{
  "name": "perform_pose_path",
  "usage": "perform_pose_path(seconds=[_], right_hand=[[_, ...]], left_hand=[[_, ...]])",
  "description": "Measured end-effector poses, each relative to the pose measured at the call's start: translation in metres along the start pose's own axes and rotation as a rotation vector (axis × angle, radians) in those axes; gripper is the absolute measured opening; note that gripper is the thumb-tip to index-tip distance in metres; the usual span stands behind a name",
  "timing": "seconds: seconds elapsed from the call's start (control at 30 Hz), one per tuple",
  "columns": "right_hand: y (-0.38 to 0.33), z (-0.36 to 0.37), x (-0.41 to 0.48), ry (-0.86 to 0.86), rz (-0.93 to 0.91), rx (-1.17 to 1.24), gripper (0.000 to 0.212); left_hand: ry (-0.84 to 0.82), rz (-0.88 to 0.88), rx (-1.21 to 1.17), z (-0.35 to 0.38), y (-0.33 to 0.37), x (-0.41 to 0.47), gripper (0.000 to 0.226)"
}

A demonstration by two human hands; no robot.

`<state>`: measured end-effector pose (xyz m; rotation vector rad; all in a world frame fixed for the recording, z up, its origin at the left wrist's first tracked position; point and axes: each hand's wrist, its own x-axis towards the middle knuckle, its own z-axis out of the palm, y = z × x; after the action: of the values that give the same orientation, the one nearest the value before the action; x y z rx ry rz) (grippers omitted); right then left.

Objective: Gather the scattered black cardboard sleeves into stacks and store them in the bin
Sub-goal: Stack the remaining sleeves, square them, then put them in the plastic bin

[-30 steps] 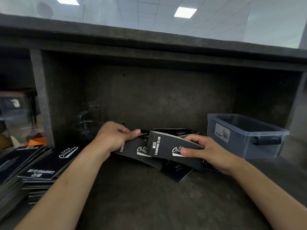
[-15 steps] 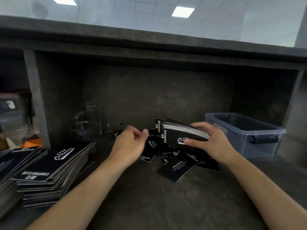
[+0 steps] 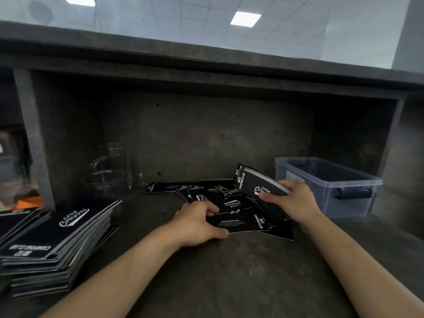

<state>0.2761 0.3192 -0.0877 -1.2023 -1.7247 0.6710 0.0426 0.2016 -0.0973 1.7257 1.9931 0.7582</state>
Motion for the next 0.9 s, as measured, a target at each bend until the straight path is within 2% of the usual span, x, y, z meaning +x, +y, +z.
perform_pose_path(seconds=[0.13,0.27,0.37,0.47,0.57,0.63,0.7,0.8,0.9], right_hand=[[0.001,0.001,0.001,0.011,0.07,0.102,0.04],[-0.01,-0.004,-0.005,-0.026,0.115,0.397,0.029],[-0.018,-0.006,-0.008,-0.071,0.135,0.528,0.038],[-0.026,-0.009,-0.012,-0.247,0.094,0.57,0.038],[-0.028,-0.008,-0.018,-0.476,0.052,0.533,0.037],[-0.025,-0.004,-0.019,-0.588,0.023,0.398,0.049],[-0.025,0.0,-0.021,-0.603,-0.021,0.267,0.058],[-0.027,0.004,-0.024,-0.596,-0.075,0.137,0.047],[-0.029,0.013,-0.03,-0.574,-0.124,0.101,0.044]], left_hand=[[-0.07,-0.033,-0.163,-0.003,-0.002,0.006,0.053],[0.062,0.033,-0.205,-0.021,-0.014,0.006,0.017],[0.211,0.065,-0.109,-0.045,-0.029,0.005,0.02],[0.211,0.087,-0.098,-0.058,-0.037,0.001,0.025],[0.121,0.091,-0.007,-0.059,-0.038,0.0,0.027],[0.083,0.092,0.0,-0.058,-0.037,0.0,0.031],[0.054,0.085,-0.08,-0.059,-0.034,-0.002,0.038],[0.038,0.068,-0.264,-0.059,-0.027,-0.006,0.043],[0.051,0.03,-0.601,-0.048,-0.021,-0.003,0.033]])
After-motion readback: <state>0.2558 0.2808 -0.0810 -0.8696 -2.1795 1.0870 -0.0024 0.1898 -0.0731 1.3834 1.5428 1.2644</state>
